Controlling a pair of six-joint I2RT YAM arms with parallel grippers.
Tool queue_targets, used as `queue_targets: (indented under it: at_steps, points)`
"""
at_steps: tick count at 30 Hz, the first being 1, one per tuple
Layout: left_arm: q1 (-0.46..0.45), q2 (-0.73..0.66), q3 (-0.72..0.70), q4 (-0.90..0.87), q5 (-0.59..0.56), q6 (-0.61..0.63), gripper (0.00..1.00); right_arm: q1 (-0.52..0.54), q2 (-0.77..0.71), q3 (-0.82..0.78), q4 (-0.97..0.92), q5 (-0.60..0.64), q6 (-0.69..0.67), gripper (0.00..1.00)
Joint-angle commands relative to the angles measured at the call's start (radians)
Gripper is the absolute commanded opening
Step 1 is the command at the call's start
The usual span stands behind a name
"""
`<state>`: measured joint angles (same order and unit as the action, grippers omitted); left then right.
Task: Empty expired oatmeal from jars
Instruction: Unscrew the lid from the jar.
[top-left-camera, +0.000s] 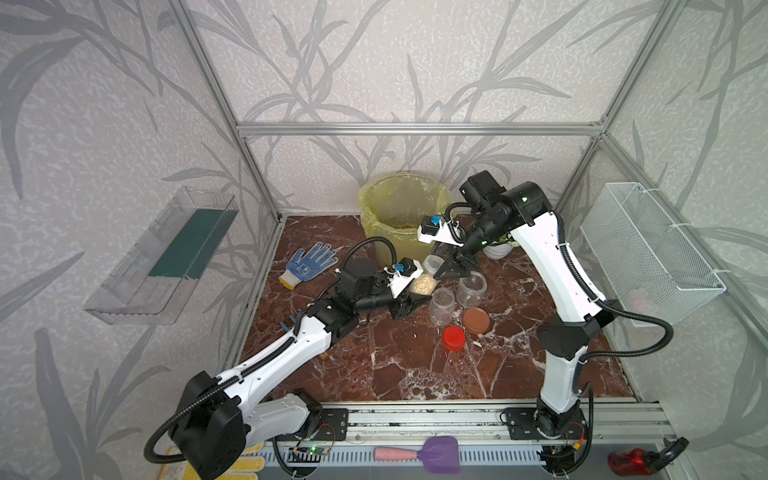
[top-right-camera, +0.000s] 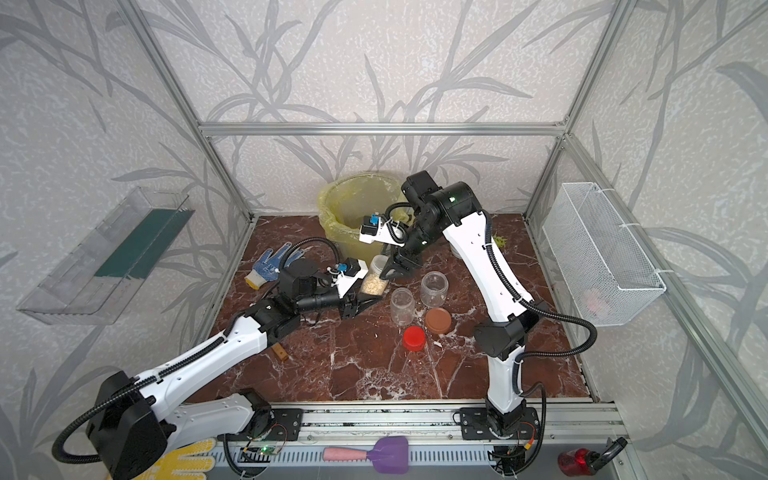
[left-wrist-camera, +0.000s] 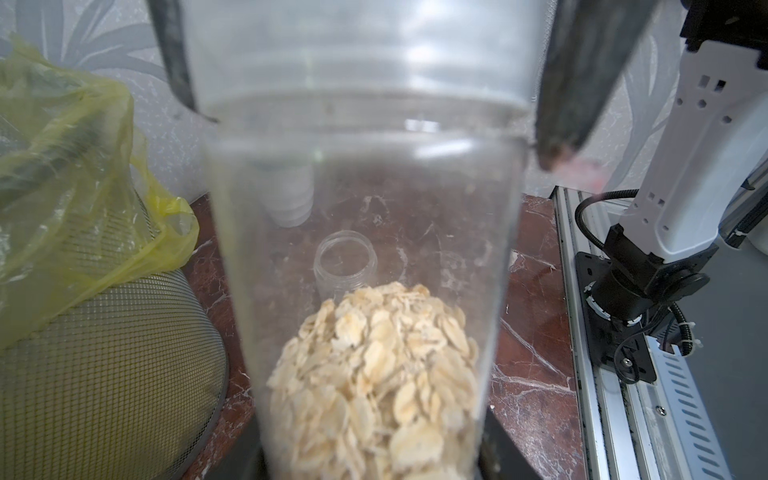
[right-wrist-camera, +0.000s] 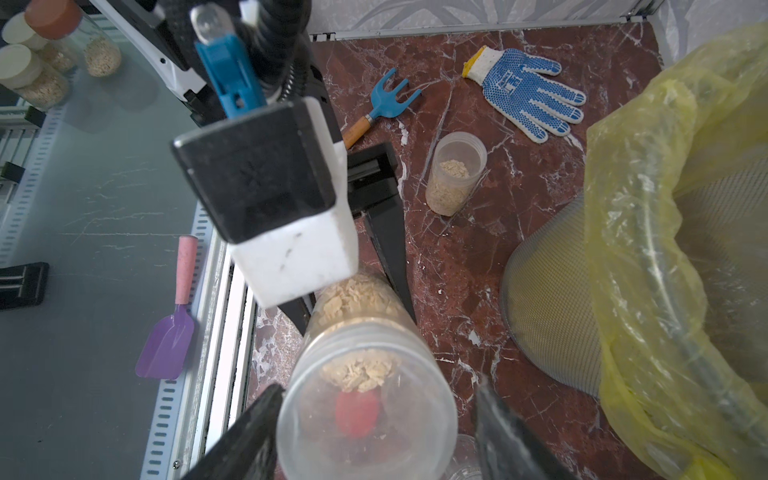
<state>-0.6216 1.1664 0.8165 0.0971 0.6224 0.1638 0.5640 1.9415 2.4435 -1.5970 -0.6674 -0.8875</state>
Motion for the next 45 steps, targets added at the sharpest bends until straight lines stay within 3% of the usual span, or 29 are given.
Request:
queue_targets:
  at_steps: [1,12,16,21,24,28,33,38,45]
  points:
    - [-0.001,-0.011,0.017,0.015,0.002,0.006,0.0,-0.002,-0.053,-0.025,0.018,-0.091,-0.016,0.73]
    - [0.0,-0.024,0.018,0.003,-0.005,0.006,0.0,-0.014,-0.104,-0.076,0.099,-0.063,0.035,0.74]
    - [0.0,-0.028,0.018,0.001,-0.012,0.003,0.0,-0.045,-0.174,-0.191,0.259,-0.035,0.152,0.74]
    - [0.0,-0.026,0.021,-0.002,-0.022,0.003,0.0,-0.076,-0.308,-0.394,0.43,-0.139,0.253,0.75]
    - [-0.001,-0.028,0.019,-0.003,-0.031,0.005,0.0,-0.082,-0.385,-0.504,0.554,-0.119,0.392,0.8]
    - [0.0,-0.028,0.019,-0.004,-0.045,0.007,0.0,-0.084,-0.421,-0.528,0.583,-0.027,0.641,0.86]
    - [-0.002,-0.026,0.022,-0.007,-0.054,0.011,0.0,-0.085,-0.398,-0.47,0.48,0.091,0.946,0.83]
    - [-0.001,-0.025,0.015,-0.009,-0.074,0.011,0.0,-0.081,-0.458,-0.568,0.537,0.18,1.28,0.81]
    - [-0.001,-0.006,0.019,-0.013,-0.086,0.015,0.0,-0.024,-0.446,-0.597,0.5,0.298,1.421,0.81]
